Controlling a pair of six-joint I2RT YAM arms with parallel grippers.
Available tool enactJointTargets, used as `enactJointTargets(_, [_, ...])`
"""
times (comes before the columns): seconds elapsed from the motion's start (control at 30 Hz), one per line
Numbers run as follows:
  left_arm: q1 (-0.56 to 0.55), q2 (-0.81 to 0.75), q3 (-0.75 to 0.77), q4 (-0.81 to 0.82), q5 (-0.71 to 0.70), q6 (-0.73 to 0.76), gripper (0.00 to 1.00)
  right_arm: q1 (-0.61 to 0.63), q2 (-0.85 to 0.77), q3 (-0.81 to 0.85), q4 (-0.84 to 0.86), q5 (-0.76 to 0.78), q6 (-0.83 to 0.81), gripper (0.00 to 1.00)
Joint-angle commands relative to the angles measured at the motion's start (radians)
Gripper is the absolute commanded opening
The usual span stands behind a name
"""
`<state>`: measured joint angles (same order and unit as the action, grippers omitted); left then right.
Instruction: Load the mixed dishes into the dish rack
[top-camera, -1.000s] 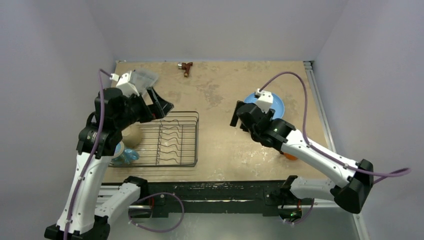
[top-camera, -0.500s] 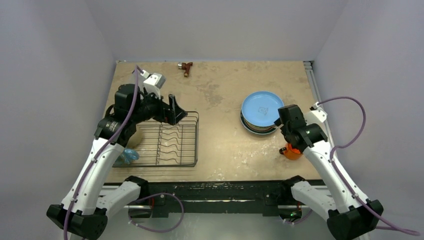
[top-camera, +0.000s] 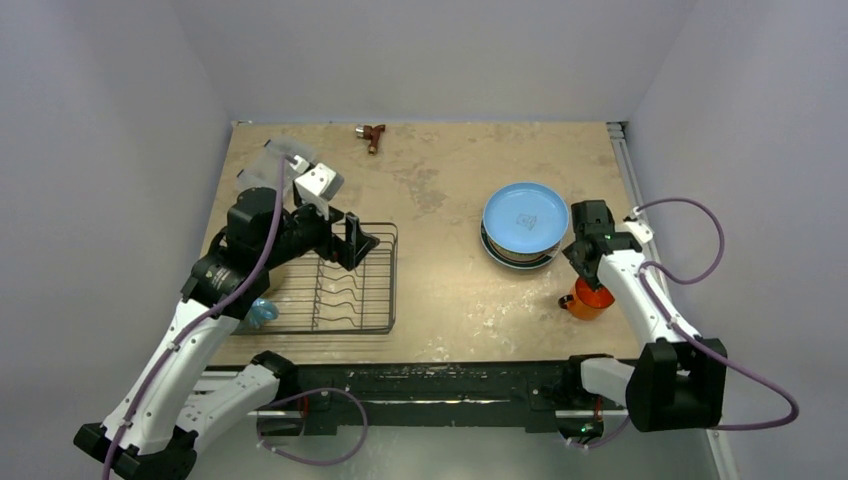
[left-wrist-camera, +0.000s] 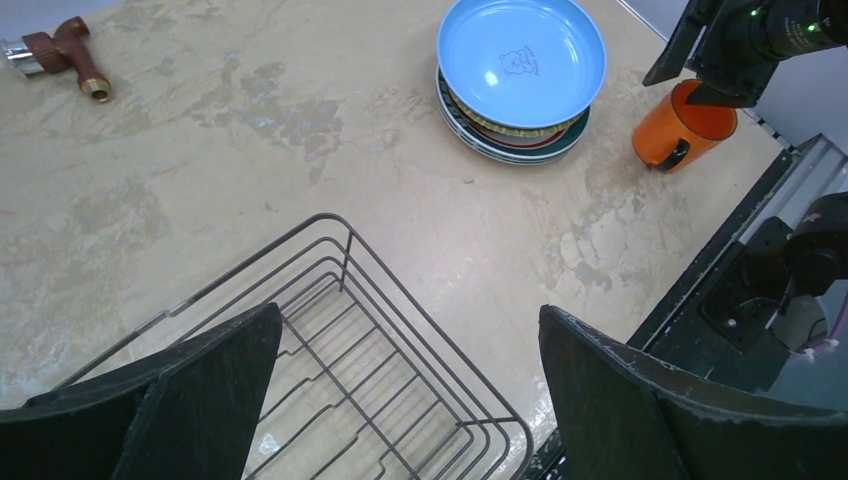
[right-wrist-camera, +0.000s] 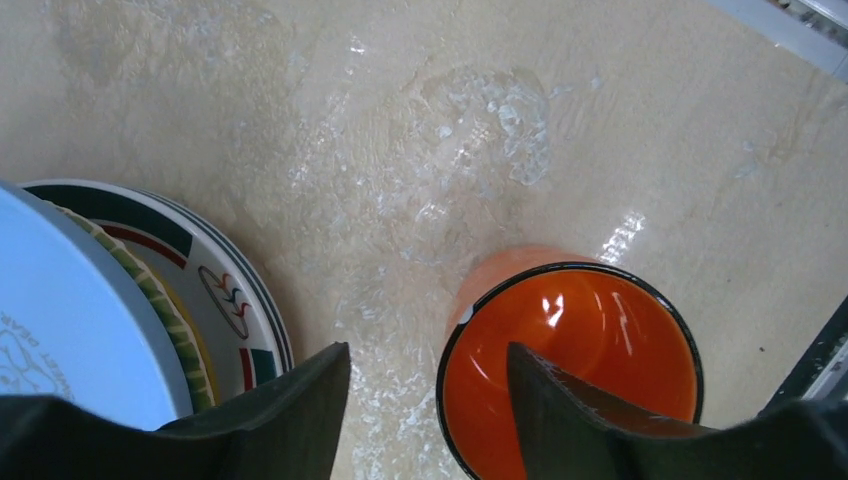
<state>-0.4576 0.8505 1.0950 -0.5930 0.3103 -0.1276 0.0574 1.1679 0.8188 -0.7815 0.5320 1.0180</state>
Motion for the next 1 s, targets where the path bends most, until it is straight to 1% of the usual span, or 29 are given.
enactJointTargets(0.0, [-0.004, -0.009, -0.010, 0.024, -0.049, 0.043, 1.00, -0.009, 0.036, -0.017, 0.073, -0.017, -0.001, 0.46])
enactJointTargets(0.03, [-0.004, -0.013, -0.012, 0.025, -0.051, 0.045, 1.00, -0.010, 0.044, -0.025, 0.081, -0.022, 0.008, 0.39])
enactJointTargets(0.07, [-0.004, -0.014, -0.013, 0.027, -0.053, 0.047, 1.00, -0.011, 0.054, -0.033, 0.094, -0.030, 0.009, 0.36])
enactJointTargets(0.1, [-0.003, -0.012, -0.014, 0.026, -0.058, 0.048, 1.00, -0.010, 0.061, -0.041, 0.104, -0.032, 0.010, 0.34])
enactJointTargets(0.23, [-0.004, -0.004, -0.016, 0.022, -0.078, 0.052, 1.00, -0.013, 0.062, -0.076, 0.140, -0.042, 0.012, 0.32])
enactJointTargets(0.27, [-0.004, -0.003, -0.017, 0.023, -0.080, 0.055, 1.00, -0.013, 0.058, -0.087, 0.152, -0.047, 0.006, 0.30])
enactJointTargets(0.3, [-0.004, -0.003, -0.018, 0.023, -0.080, 0.056, 1.00, -0.014, 0.055, -0.097, 0.165, -0.053, -0.001, 0.25])
enactJointTargets(0.33, [-0.004, -0.003, -0.019, 0.024, -0.081, 0.058, 1.00, -0.015, 0.053, -0.108, 0.177, -0.058, -0.006, 0.22])
enactJointTargets(0.4, [-0.004, -0.005, -0.023, 0.026, -0.084, 0.061, 1.00, -0.017, 0.050, -0.125, 0.200, -0.075, -0.015, 0.24])
enactJointTargets(0.47, [-0.004, -0.007, -0.025, 0.027, -0.083, 0.064, 1.00, -0.017, 0.048, -0.140, 0.226, -0.094, -0.025, 0.32])
enactJointTargets(0.5, [-0.004, -0.009, -0.027, 0.028, -0.088, 0.065, 1.00, -0.017, 0.046, -0.145, 0.234, -0.099, -0.031, 0.32])
enactJointTargets(0.53, [-0.004, -0.011, -0.029, 0.030, -0.092, 0.066, 1.00, -0.017, 0.040, -0.150, 0.237, -0.102, -0.037, 0.29])
enactJointTargets(0.6, [-0.004, -0.014, -0.036, 0.035, -0.099, 0.069, 1.00, -0.017, 0.017, -0.150, 0.230, -0.099, -0.047, 0.07])
enactJointTargets(0.63, [-0.004, -0.017, -0.040, 0.037, -0.102, 0.072, 1.00, -0.018, -0.002, -0.149, 0.224, -0.099, -0.059, 0.00])
enactJointTargets(0.87, [-0.004, -0.043, -0.068, 0.072, -0.087, 0.068, 1.00, -0.015, -0.220, -0.063, 0.099, -0.134, -0.169, 0.00])
enactJointTargets(0.97, [-0.003, -0.056, -0.064, 0.056, -0.067, 0.021, 1.00, -0.015, -0.343, -0.041, 0.111, -0.209, -0.248, 0.00])
